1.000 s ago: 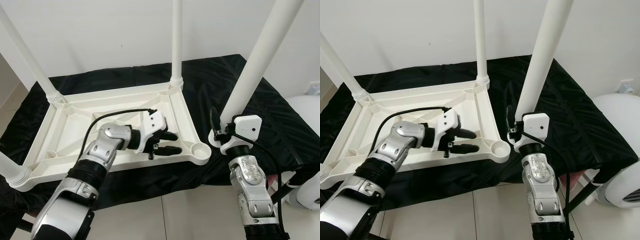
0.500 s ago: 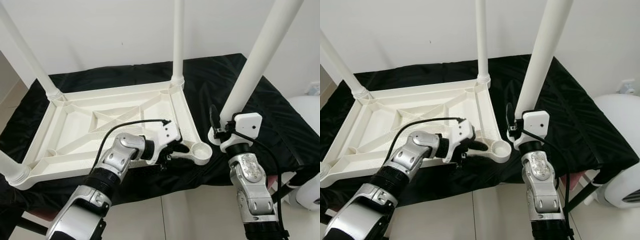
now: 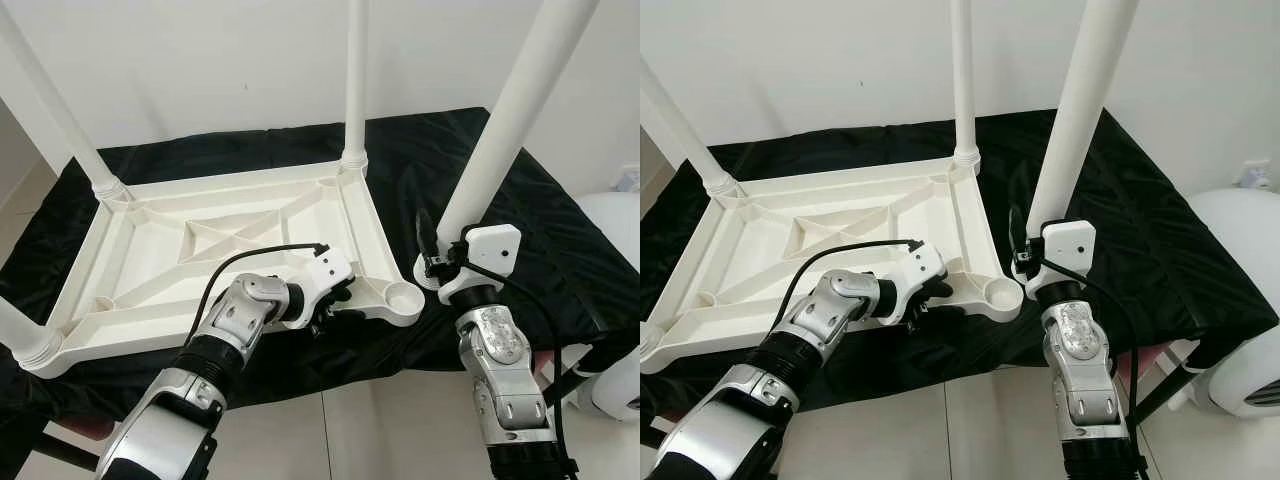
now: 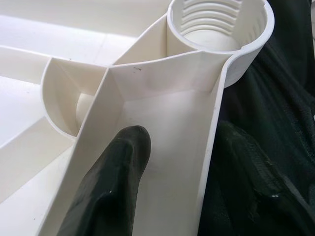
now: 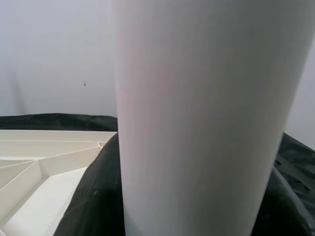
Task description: Building children table
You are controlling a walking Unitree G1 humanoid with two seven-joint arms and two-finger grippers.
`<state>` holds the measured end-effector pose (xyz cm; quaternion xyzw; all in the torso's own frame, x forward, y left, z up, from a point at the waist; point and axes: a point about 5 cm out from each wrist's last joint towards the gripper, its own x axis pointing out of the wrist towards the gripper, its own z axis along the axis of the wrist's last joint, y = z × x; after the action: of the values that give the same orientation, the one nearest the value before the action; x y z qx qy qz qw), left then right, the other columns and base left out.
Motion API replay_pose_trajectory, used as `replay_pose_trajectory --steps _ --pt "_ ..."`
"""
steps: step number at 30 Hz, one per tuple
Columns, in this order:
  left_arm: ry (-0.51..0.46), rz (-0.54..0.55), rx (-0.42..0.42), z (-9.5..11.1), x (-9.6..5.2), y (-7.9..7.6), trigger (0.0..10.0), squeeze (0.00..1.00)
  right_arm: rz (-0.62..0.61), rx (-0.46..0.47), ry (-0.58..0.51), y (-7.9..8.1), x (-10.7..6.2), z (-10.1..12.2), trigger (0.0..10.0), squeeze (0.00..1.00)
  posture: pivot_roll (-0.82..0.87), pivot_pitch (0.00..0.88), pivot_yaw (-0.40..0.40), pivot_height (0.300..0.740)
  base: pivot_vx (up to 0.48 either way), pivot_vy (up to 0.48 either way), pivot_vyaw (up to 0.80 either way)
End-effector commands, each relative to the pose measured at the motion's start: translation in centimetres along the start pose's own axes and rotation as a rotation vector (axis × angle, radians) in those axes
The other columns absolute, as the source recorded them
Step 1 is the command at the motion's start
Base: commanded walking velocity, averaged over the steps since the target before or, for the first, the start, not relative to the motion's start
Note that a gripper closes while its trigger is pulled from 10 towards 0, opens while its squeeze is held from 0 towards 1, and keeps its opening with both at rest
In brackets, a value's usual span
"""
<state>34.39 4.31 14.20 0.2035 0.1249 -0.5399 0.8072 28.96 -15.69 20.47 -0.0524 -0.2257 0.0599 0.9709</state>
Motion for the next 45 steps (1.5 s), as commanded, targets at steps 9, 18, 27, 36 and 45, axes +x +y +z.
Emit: replay_pose_trajectory --steps 9,18,27,36,45 --pt "0.050 -0.068 0.089 -1.7 -0.6 -1.6 9.1 0.00 0.021 0.009 -0.003 0.4 0.2 0.1 10.0 0.00 -0.14 0.061 0.108 0.740 0.000 0.000 0.00" --pt "0.081 -0.155 0.121 -2.5 -0.6 -2.6 0.0 0.00 0.032 0.005 -0.003 0.3 0.2 0.1 10.0 0.00 -0.15 0.052 0.112 0.740 0.000 0.000 0.00" --pt "0.095 -0.213 0.140 -2.8 -0.9 -3.1 0.0 0.00 0.041 0.004 -0.002 0.1 0.3 0.1 10.0 0.00 -0.15 0.049 0.114 0.740 0.000 0.000 0.00" --pt "0.139 -0.263 0.206 -3.3 -2.2 -2.8 10.0 0.00 0.158 0.042 0.019 0.0 1.1 0.2 10.0 0.00 -0.15 0.054 0.110 0.740 0.000 0.000 0.00" --pt "0.150 -0.204 0.209 -2.8 -2.9 -1.4 10.0 0.00 0.319 0.186 0.081 1.6 0.5 -0.6 10.0 0.00 -0.14 0.074 0.099 0.740 0.000 0.000 0.00"
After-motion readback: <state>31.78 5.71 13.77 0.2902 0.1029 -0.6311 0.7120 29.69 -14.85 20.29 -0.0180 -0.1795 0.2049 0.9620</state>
